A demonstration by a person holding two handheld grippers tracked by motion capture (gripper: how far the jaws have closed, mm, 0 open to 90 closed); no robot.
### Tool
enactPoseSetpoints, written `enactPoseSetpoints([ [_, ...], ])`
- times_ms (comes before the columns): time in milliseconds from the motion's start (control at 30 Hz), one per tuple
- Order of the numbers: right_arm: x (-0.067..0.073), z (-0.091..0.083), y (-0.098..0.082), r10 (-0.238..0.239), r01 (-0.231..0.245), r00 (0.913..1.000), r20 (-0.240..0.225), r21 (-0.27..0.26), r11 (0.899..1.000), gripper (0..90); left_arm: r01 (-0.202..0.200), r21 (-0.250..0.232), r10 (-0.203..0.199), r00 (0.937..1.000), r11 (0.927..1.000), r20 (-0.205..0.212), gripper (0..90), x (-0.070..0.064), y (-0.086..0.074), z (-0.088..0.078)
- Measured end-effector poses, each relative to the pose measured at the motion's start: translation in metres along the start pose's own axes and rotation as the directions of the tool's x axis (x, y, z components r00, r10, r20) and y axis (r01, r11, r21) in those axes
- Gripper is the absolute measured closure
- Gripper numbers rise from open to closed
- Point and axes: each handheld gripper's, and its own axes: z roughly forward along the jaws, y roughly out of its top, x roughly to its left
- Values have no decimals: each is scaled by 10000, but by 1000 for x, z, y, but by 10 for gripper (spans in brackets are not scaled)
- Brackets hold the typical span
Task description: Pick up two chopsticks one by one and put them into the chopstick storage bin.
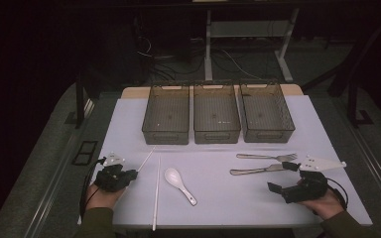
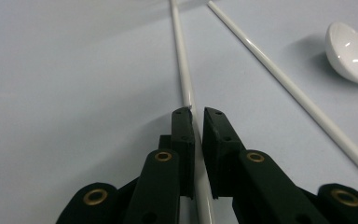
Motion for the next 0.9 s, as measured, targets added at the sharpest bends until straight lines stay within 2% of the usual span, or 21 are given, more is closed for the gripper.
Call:
enactPoseSetpoints([
  [33, 0, 0, 0, -9, 9, 10000, 2, 6, 10000, 35, -94, 22, 94, 9999, 10000, -35, 819, 0, 0, 0],
  [167, 1, 1, 0, -52, 52, 10000, -23, 22, 10000, 35, 187, 51, -187, 9998, 9998, -52, 838, 0, 1, 0],
  [400, 0, -1, 0, -20, 20, 10000, -13, -37, 10000, 36, -69, 86, 69, 9999, 9999, 95, 843, -3, 3, -5],
  [633, 0, -1, 0, -62, 62, 10000, 2, -46, 10000, 35, -273, -450, 285, 9992, 9986, 275, 844, -6, 8, -12],
  [700, 0, -1, 0, -52, 52, 10000, 15, -36, 10000, 36, -433, -594, 458, 9981, 9973, 409, 844, -8, 10, -14],
  [900, 0, -1, 0, -38, 38, 10000, 12, -38, 10000, 35, -593, -1052, 685, 9938, 9927, 871, 844, -14, 17, -19],
])
